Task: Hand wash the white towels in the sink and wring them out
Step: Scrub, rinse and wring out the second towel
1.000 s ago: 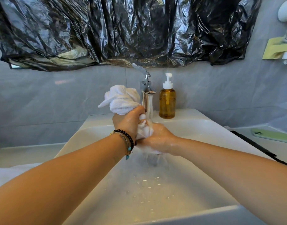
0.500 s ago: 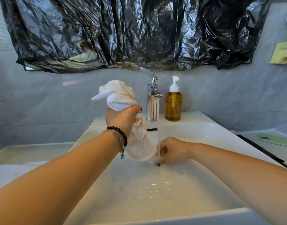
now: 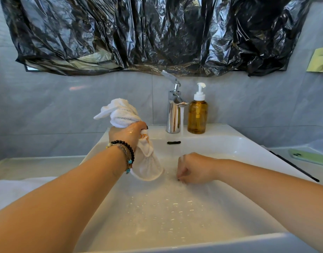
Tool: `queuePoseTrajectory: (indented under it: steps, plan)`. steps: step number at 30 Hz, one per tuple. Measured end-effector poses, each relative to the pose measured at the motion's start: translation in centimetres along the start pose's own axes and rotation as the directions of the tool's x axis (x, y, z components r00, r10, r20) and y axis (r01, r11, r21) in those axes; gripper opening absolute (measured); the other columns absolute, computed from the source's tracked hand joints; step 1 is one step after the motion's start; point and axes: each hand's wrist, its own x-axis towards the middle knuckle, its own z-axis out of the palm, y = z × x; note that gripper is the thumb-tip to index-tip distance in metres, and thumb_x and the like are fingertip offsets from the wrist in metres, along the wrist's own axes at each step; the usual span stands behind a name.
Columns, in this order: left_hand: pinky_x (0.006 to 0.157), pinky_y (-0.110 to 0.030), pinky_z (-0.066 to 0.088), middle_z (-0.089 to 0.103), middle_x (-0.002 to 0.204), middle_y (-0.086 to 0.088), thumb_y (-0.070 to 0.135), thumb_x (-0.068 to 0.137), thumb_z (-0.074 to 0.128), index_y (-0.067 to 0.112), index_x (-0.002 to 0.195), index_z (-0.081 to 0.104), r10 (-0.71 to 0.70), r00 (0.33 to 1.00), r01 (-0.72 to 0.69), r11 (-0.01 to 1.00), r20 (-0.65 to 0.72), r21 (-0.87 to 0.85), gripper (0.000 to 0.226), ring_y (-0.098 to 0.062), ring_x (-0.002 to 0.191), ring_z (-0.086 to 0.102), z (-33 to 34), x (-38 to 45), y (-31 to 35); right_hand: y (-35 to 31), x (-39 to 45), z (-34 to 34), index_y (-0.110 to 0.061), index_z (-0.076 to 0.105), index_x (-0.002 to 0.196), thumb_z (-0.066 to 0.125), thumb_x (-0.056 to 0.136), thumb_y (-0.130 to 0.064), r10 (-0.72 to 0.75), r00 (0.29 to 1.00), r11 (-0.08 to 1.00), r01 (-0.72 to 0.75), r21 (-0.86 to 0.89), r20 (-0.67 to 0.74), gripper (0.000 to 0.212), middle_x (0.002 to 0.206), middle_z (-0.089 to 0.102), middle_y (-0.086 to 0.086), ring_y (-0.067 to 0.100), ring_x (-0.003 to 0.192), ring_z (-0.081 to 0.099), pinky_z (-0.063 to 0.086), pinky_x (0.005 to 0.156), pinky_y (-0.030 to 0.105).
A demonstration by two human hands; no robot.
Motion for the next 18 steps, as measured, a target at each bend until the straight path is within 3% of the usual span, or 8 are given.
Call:
queuePoseTrajectory:
  steps: [3, 6, 8, 12, 15, 18]
  plan:
    - [0.064, -0.028, 0.056, 0.073, 0.088, -0.005, 0.012, 0.066, 0.083, 0.013, 0.095, 0.068, -0.012, 0.999, 0.011, 1.000, 0.042, 0.016, 0.032, -0.020, 0.078, 0.070, 0.5, -0.2, -0.2, -0.4, -0.3, 0.4, -0.010, 0.063, 0.083, 0.054, 0.085, -0.036, 0.041, 0.997, 0.994, -0.035, -0.102, 0.066, 0.028, 0.096, 0.056, 0.016, 0.034, 0.088, 0.059, 0.052, 0.074, 0.049]
    - [0.066, -0.032, 0.060, 0.074, 0.091, -0.007, 0.016, 0.062, 0.085, 0.012, 0.101, 0.068, -0.023, 0.997, 0.021, 0.999, 0.080, 0.025, 0.043, -0.021, 0.079, 0.072, 1.0, -0.8, -0.7, -2.1, -0.6, 0.6, -0.013, 0.055, 0.096, 0.050, 0.094, -0.039, 0.068, 0.994, 0.971, -0.045, -0.236, 0.090, 0.027, 0.098, 0.044, 0.004, 0.023, 0.087, 0.051, 0.045, 0.067, 0.036]
    - [0.072, -0.037, 0.062, 0.074, 0.092, -0.007, 0.016, 0.059, 0.086, 0.012, 0.102, 0.068, -0.029, 0.996, 0.028, 0.999, 0.087, 0.021, 0.046, -0.022, 0.081, 0.072, 1.3, -1.3, -0.9, -3.1, -0.6, 0.7, -0.008, 0.059, 0.092, 0.051, 0.094, -0.037, 0.041, 0.999, 0.976, -0.032, -0.217, 0.035, 0.030, 0.093, 0.049, 0.007, 0.025, 0.085, 0.052, 0.040, 0.068, 0.033]
    - [0.076, -0.038, 0.061, 0.073, 0.093, -0.008, 0.011, 0.063, 0.086, 0.011, 0.103, 0.067, -0.050, 0.993, 0.054, 0.998, 0.110, -0.035, 0.045, -0.023, 0.083, 0.071, 1.9, -2.3, -1.1, -0.8, -0.2, 0.5, -0.008, 0.065, 0.068, 0.064, 0.088, -0.027, 0.244, 0.953, 0.954, -0.203, 0.221, -0.180, 0.028, 0.067, 0.055, 0.004, 0.012, 0.061, 0.049, 0.040, 0.058, 0.026]
    - [0.080, -0.041, 0.061, 0.074, 0.094, -0.007, 0.015, 0.063, 0.088, 0.014, 0.104, 0.066, -0.055, 0.988, 0.062, 0.997, 0.145, -0.046, 0.047, -0.023, 0.085, 0.072, 2.6, -2.6, -1.4, 0.1, -0.5, 0.4, -0.008, 0.072, 0.083, 0.061, 0.089, -0.014, 0.334, 0.922, 0.886, -0.236, 0.399, -0.197, 0.013, 0.079, 0.063, -0.002, 0.007, 0.072, 0.056, 0.046, 0.064, 0.018]
    - [0.082, -0.042, 0.061, 0.074, 0.092, -0.005, 0.027, 0.060, 0.093, 0.019, 0.100, 0.065, -0.076, 0.982, 0.083, 0.996, 0.175, -0.033, 0.049, -0.023, 0.085, 0.072, 3.5, -2.7, -1.8, -0.3, 0.1, 0.6, -0.009, 0.068, 0.090, 0.057, 0.088, -0.010, 0.393, 0.911, 0.787, -0.264, 0.557, -0.123, 0.011, 0.091, 0.066, 0.006, 0.020, 0.085, 0.061, 0.052, 0.076, 0.028]
